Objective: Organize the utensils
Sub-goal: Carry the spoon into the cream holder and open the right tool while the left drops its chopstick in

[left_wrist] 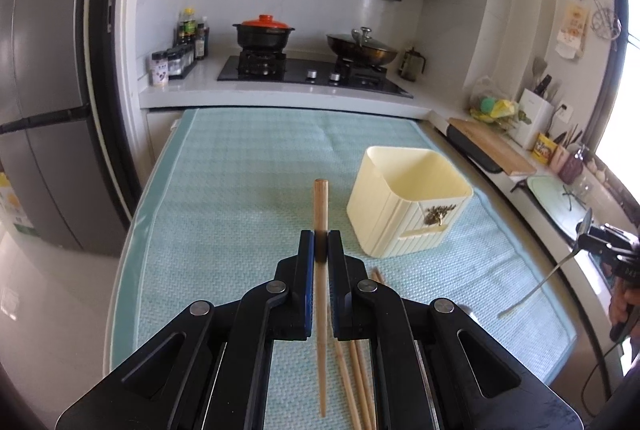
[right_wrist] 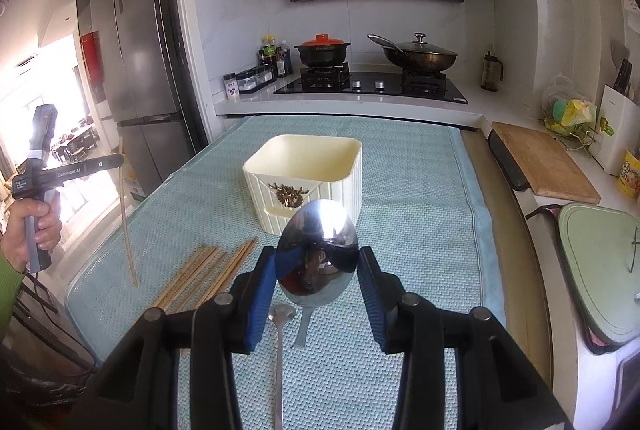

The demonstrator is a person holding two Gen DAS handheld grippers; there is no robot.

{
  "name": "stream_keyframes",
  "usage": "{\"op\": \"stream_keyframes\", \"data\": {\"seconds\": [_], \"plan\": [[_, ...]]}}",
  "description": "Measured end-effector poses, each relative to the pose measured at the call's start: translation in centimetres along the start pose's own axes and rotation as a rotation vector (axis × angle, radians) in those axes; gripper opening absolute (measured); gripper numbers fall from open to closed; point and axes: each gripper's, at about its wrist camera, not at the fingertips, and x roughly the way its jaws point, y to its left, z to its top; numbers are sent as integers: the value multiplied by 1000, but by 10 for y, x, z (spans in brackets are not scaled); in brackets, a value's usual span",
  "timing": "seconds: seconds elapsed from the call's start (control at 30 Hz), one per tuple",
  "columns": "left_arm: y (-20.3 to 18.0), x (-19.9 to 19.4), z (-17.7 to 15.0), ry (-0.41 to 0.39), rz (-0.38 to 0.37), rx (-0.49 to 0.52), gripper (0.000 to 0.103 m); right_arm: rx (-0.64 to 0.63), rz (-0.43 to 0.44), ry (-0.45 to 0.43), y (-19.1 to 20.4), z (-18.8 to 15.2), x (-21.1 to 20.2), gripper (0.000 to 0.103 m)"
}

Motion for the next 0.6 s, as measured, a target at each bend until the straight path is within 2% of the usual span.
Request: {"op": "stream_keyframes", "data": {"seconds": [0.37,0.6], "plan": [[-15,-5,39,-40,-44,26,5,-35,-26,-59,-1,41,-10,41],[-31,-7,87,-76,-66,69,5,-64,-45,-114,-3,92,-14,41]]}}
